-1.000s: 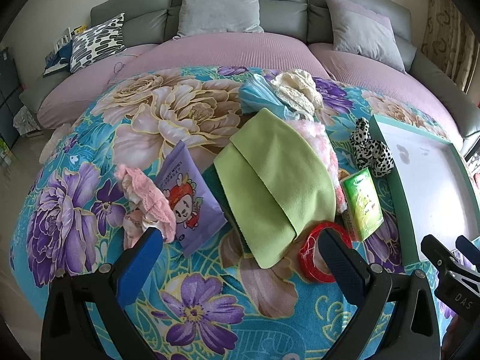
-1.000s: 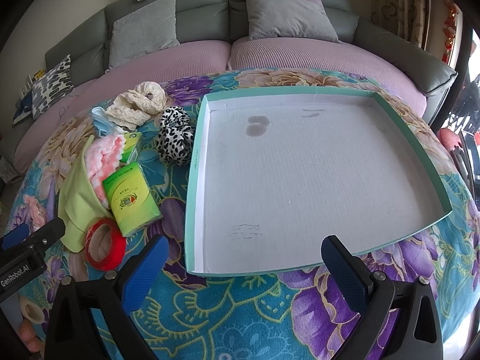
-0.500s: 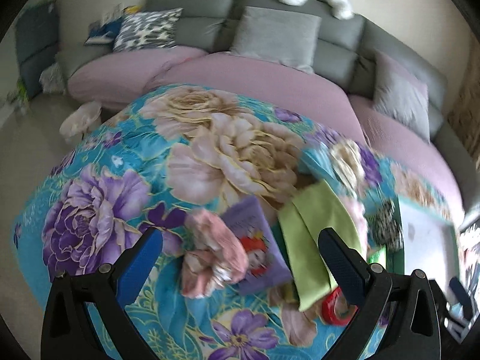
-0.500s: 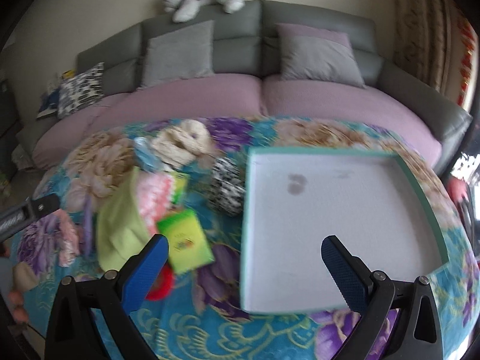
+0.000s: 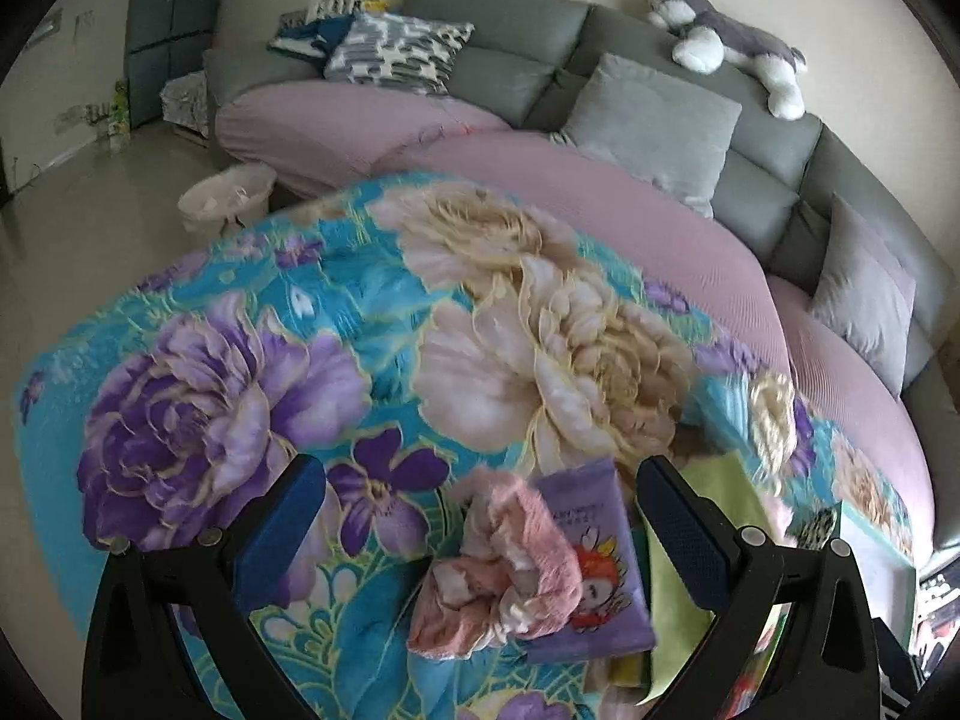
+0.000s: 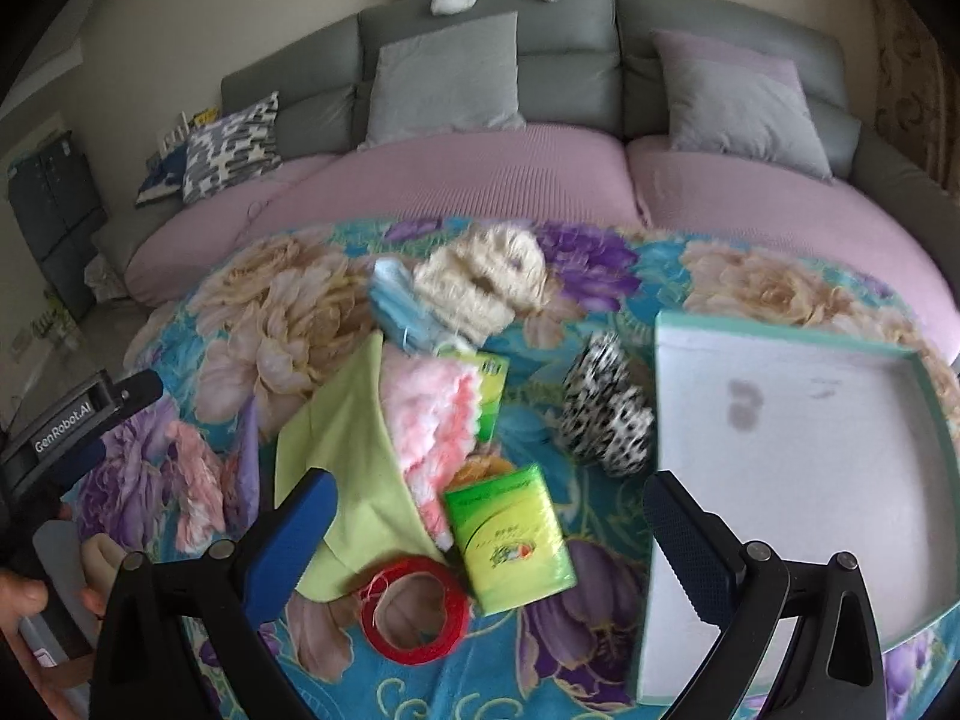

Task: Organize soft objects
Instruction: 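Grasp the pink scrunchie with the left tool while the right tool grasps the green tissue pack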

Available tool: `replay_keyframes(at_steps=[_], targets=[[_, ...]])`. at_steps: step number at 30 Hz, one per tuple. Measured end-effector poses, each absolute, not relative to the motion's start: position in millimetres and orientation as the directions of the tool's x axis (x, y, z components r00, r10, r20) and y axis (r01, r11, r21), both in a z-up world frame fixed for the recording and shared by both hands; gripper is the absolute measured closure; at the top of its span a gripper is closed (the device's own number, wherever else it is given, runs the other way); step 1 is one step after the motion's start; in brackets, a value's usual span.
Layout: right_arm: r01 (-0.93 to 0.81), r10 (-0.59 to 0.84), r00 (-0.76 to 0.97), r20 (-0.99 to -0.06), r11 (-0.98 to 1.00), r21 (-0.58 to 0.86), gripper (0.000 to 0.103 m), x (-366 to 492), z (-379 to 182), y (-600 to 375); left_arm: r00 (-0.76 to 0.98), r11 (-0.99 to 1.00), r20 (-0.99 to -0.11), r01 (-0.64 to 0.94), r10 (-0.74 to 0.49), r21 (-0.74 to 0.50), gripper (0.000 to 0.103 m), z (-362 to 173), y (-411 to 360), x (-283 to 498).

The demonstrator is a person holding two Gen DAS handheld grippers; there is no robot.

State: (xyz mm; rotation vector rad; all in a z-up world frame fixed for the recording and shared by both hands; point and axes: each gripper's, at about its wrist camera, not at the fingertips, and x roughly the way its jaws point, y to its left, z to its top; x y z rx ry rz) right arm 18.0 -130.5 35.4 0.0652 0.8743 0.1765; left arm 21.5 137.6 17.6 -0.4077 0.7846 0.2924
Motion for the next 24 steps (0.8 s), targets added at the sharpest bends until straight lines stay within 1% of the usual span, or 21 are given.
replay_keyframes(at_steps=[2,5,10,12,13,16,18,21,23,24], targets=[[-0.125,0.194,0.611,-0.768,0.981,0.149,0.0,19.0,28.6,-130.4,0.665,0.894,-0.744,-0.372,0.069,-0.25,0.0,6.6,137.3,22.4],[-0.122,0.2,0.603,-0.772,0.98,0.159,0.001,16.8,22.1,-130.3,0.632,0.899,-0.773,-0.369,0.057,-0.236,0.0,-5.3,136.6,23.3],[-0.11,0.201,0.591,-0.781,0.98,0.169,0.004,11.6,14.7,-136.6,0.611,0.892,-0.792,-0.35,-0.015,-0.287,0.0,-12.5,139.6,22.4],[-0.096,0.192,0.582,-0.79,0.981,0.168,0.01,11.9,11.2,-140.9,0.598,0.88,-0.801,-0.367,-0.025,-0.301,0.0,-16.1,142.2,22.3],[-0.091,0.191,0.577,-0.794,0.981,0.17,0.011,12.4,9.4,-143.0,0.594,0.874,-0.804,-0.377,-0.027,-0.308,0.0,-18.0,144.2,22.2],[-0.079,0.193,0.567,-0.801,0.98,0.181,0.016,13.5,6.0,-147.1,0.579,0.867,-0.815,-0.398,-0.018,-0.301,0.0,-20.5,145.6,22.1],[-0.082,0.202,0.562,-0.802,0.979,0.189,0.023,14.2,4.5,-147.9,0.575,0.869,-0.818,-0.399,-0.014,-0.294,0.0,-20.6,144.9,22.1],[-0.089,0.204,0.556,-0.806,0.979,0.186,0.027,14.5,1.7,-146.4,0.569,0.876,-0.822,-0.388,-0.017,-0.286,0.001,-21.8,141.6,24.1],[-0.1,0.205,0.549,-0.81,0.979,0.18,0.031,15.5,-0.8,-144.4,0.564,0.878,-0.825,-0.384,-0.02,-0.284,0.003,-23.5,140.2,25.2],[-0.104,0.204,0.545,-0.813,0.979,0.176,0.032,16.1,-2.3,-143.3,0.561,0.878,-0.827,-0.385,-0.021,-0.283,0.007,-24.5,139.9,25.7]])
